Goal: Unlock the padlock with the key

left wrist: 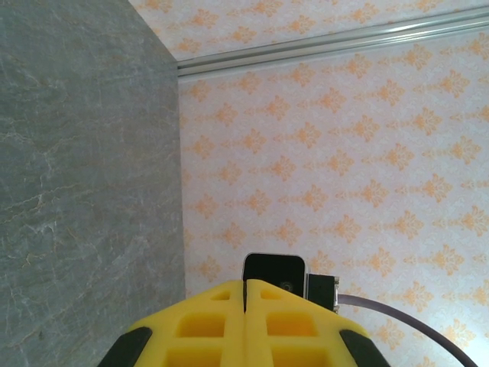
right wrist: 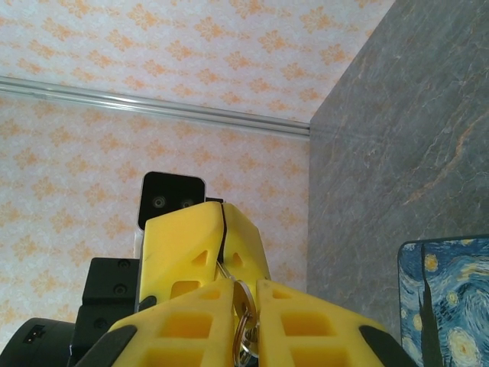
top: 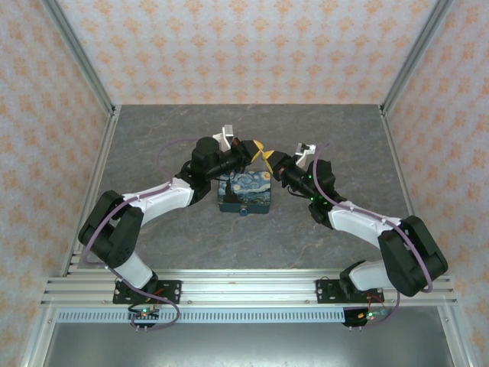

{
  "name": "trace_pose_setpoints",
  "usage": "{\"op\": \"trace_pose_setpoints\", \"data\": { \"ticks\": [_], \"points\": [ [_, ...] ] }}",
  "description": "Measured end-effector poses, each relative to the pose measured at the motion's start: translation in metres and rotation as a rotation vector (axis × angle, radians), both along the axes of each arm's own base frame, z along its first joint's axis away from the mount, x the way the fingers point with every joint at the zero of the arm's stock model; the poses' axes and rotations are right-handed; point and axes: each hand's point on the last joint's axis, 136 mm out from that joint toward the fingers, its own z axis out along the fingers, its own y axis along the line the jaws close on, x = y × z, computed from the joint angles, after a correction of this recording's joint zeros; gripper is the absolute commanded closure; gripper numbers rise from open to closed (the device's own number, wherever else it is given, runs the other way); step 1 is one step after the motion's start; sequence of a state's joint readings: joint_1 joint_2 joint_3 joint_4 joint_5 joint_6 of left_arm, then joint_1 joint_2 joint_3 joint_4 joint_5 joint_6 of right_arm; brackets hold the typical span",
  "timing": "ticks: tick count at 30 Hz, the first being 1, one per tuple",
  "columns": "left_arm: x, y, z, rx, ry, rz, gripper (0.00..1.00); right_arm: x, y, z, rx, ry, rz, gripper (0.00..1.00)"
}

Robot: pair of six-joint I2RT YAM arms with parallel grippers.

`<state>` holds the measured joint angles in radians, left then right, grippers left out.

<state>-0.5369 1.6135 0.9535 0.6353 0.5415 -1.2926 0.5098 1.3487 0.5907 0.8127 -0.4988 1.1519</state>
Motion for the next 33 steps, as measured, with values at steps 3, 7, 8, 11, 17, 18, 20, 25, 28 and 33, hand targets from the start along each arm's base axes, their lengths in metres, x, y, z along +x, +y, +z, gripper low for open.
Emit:
{"op": "trace_pose_setpoints", "data": {
  "ticks": [3,7,8,11,17,18,20,25,28,33],
  "points": [
    [-0.0002,0.0003,-0.0014,0.002,0.003,0.001,1.00,0.0002,-0.0007,0.0001,0.000,0.000,-0.004,0.88],
    [-0.0011,0.0009,-0.0050,0.006,0.009,0.001,1.00,-0.0001,-0.0013,-0.0017,-0.002,0.004,-0.006,0.87],
    [-0.0012,0.0010,-0.0057,0.006,0.010,0.002,1.00,-0.0001,-0.0014,-0.0019,-0.002,0.004,-0.006,0.87],
    [-0.0010,0.0013,-0.0061,0.006,0.011,0.004,1.00,0.0004,-0.0020,-0.0019,-0.002,0.004,-0.008,0.84],
    [-0.0010,0.0014,-0.0064,0.007,0.011,0.005,1.00,0.0005,-0.0021,-0.0021,-0.002,0.005,-0.008,0.85],
    [-0.0010,0.0014,-0.0064,0.007,0.011,0.006,1.00,0.0005,-0.0021,-0.0021,-0.002,0.005,-0.008,0.86],
    [-0.0016,0.0005,-0.0064,0.007,0.011,0.005,1.00,0.0005,-0.0021,-0.0021,-0.002,0.005,-0.008,0.89],
    [-0.0008,0.0007,-0.0064,0.008,0.009,0.014,1.00,0.0014,-0.0034,-0.0027,-0.004,0.007,-0.012,0.96],
    [-0.0008,0.0002,-0.0060,0.008,0.007,0.017,1.00,0.0013,-0.0034,-0.0027,-0.002,0.009,-0.012,1.00],
    [-0.0006,-0.0001,-0.0061,0.009,0.007,0.023,1.00,0.0014,-0.0035,-0.0028,-0.001,0.010,-0.012,1.00]
  ]
}}
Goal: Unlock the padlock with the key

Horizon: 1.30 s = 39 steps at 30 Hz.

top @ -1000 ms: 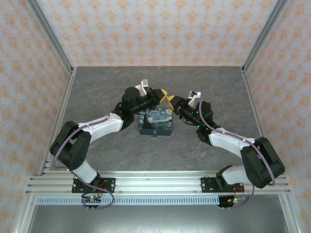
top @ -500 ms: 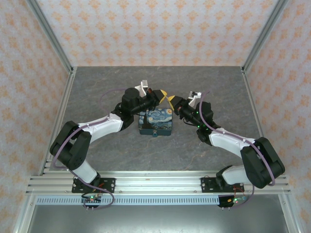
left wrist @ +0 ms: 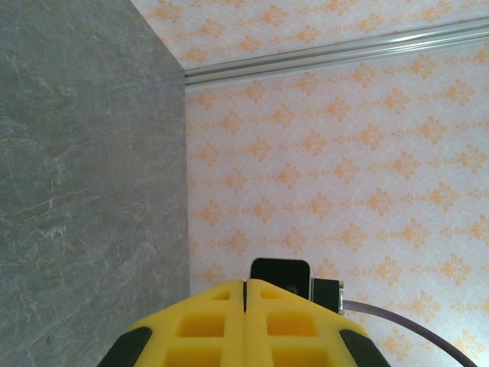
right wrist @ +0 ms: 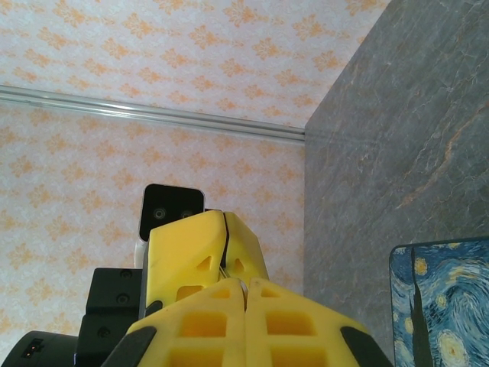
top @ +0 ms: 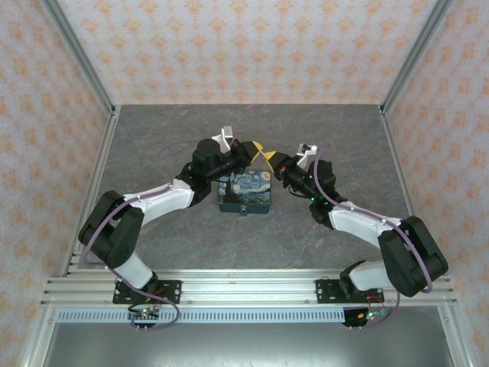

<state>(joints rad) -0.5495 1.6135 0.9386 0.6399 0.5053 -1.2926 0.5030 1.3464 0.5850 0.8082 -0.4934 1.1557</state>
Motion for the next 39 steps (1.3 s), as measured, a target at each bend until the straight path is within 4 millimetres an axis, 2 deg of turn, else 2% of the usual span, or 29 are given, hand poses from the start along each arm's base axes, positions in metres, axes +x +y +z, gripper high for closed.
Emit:
{"op": "trace_pose_setpoints", "data": {
  "ticks": [19,20,22,25,30,33,35,39],
  "points": [
    [-0.003,-0.002,-0.013,0.033,0.044,0.004,1.00,-0.004,-0.002,-0.009,-0.009,0.018,0.001,1.00],
    [-0.003,-0.002,-0.014,0.035,0.046,0.004,0.89,-0.004,-0.002,-0.010,-0.010,0.018,0.001,1.00],
    [-0.004,-0.002,-0.016,0.043,0.050,0.004,0.57,-0.004,-0.002,-0.011,-0.011,0.021,0.000,1.00],
    [-0.004,-0.001,-0.024,0.063,0.078,0.009,0.33,-0.004,-0.003,-0.007,-0.006,0.011,-0.004,1.00],
    [-0.004,0.003,-0.032,0.090,0.099,0.025,0.17,-0.005,-0.005,-0.002,-0.001,0.001,-0.009,1.00],
    [-0.006,0.007,-0.034,0.125,0.101,0.035,0.06,-0.007,-0.007,-0.008,-0.014,0.021,-0.016,1.00],
    [-0.010,0.013,-0.030,0.155,0.093,0.044,0.02,-0.008,-0.008,-0.012,-0.028,0.036,-0.019,1.00],
    [-0.024,0.028,-0.009,0.220,0.042,0.055,0.00,-0.011,-0.011,-0.022,-0.056,0.066,-0.020,1.00]
  ]
}}
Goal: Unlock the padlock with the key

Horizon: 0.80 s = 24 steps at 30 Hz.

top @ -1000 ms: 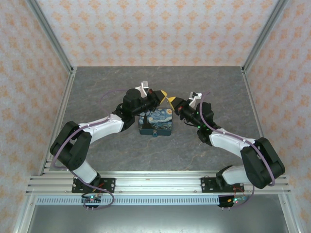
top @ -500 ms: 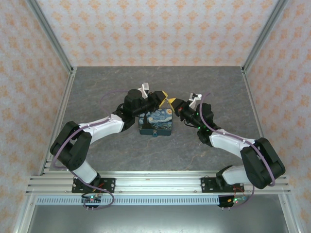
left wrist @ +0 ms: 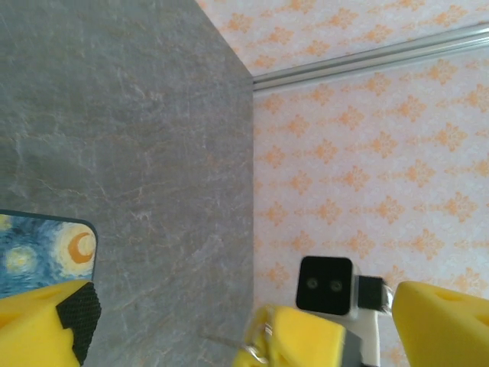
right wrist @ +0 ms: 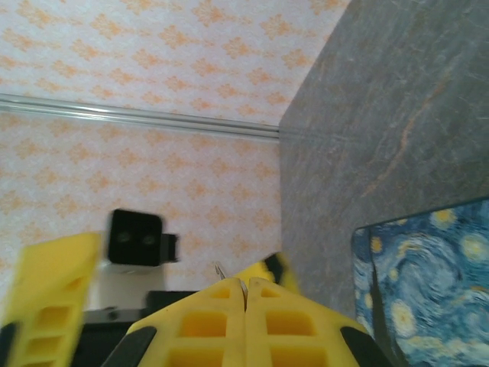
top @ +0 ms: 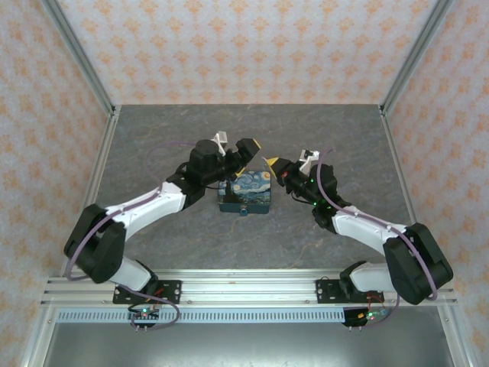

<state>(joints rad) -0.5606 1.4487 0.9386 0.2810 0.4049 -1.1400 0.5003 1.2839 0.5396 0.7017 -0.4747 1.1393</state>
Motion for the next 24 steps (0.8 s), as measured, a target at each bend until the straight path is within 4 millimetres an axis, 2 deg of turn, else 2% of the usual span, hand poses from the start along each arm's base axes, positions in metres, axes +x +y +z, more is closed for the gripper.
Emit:
{"op": "trace_pose_setpoints", "data": {
  "ticks": [4,6,8,12,19,21,24],
  "points": [
    [-0.017,0.017,0.012,0.095,-0.037,-0.001,0.00,-0.003,-0.002,-0.008,-0.024,0.022,0.002,1.00],
    [-0.026,0.029,0.006,0.156,-0.030,0.016,0.00,-0.005,-0.003,-0.012,-0.032,0.032,0.002,1.00],
    [-0.036,0.040,-0.007,0.226,-0.009,0.031,0.00,-0.006,-0.003,-0.015,-0.035,0.038,0.002,1.00],
    [-0.065,0.051,-0.050,0.364,0.053,-0.004,0.04,-0.007,-0.004,-0.018,-0.040,0.049,0.001,1.00],
    [-0.128,0.056,-0.144,0.535,0.138,-0.155,0.08,-0.005,-0.005,-0.021,-0.032,0.066,-0.012,1.00],
    [-0.140,0.057,-0.159,0.580,0.136,-0.190,0.09,-0.003,-0.005,-0.027,-0.038,0.083,-0.017,1.00],
    [-0.142,0.052,-0.162,0.626,0.079,-0.208,0.14,0.001,-0.003,-0.044,-0.056,0.127,-0.026,1.00]
  ]
}}
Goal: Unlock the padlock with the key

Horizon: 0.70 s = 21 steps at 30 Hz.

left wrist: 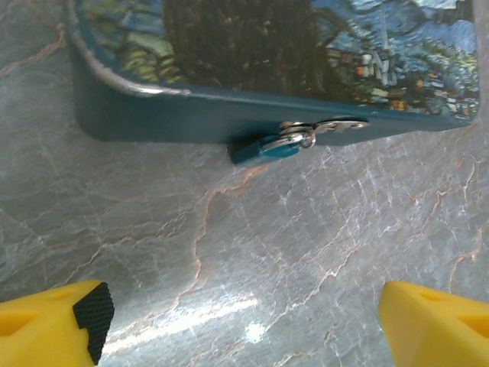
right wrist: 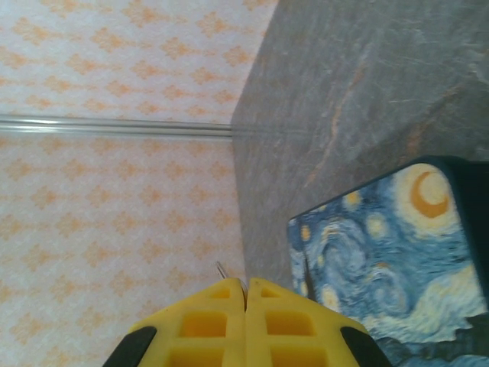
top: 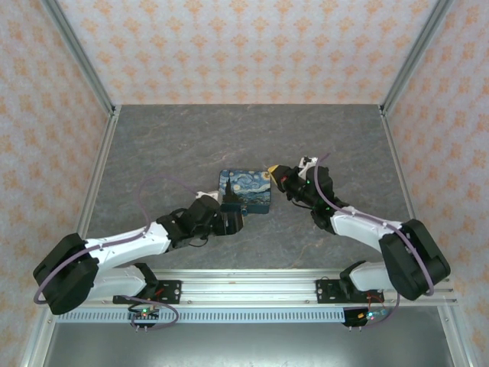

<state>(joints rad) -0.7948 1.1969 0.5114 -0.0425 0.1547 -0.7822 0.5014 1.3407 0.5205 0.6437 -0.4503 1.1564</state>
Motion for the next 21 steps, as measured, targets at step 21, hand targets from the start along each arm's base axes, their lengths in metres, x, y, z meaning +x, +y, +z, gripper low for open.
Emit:
{"op": "trace_pose_setpoints", "data": {
  "ticks": [21],
  "points": [
    [0.048,-0.042,-0.044,0.133,-0.170,-0.100,0.38,0.028,0.021,-0.031,0.018,0.077,-0.002,1.00]
  ]
}}
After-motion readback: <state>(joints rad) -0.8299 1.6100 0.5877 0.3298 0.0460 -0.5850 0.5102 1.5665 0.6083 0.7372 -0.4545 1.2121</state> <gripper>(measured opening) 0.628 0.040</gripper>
